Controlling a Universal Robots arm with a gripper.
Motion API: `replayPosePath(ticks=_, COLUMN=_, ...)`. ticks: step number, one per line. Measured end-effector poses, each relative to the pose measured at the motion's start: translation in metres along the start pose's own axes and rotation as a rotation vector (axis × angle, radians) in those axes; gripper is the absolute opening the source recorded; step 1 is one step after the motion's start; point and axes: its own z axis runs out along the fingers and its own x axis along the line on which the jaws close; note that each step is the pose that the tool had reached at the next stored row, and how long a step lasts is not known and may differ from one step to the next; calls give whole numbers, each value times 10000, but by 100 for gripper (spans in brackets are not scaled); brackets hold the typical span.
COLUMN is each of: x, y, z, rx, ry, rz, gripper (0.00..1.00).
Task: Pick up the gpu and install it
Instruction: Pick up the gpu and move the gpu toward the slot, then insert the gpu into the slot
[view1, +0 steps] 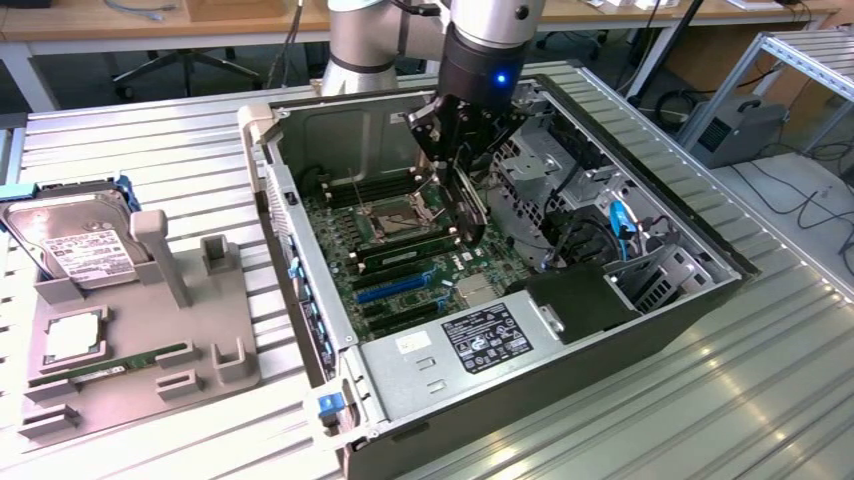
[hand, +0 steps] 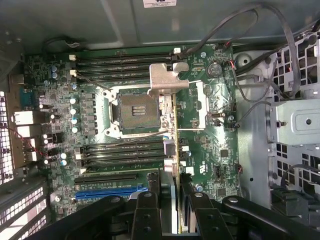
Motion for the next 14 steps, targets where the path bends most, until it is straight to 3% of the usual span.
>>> replayPosePath(ticks=14, x=0, y=0, z=0, rx=-4, ry=4, rz=-145, gripper=27)
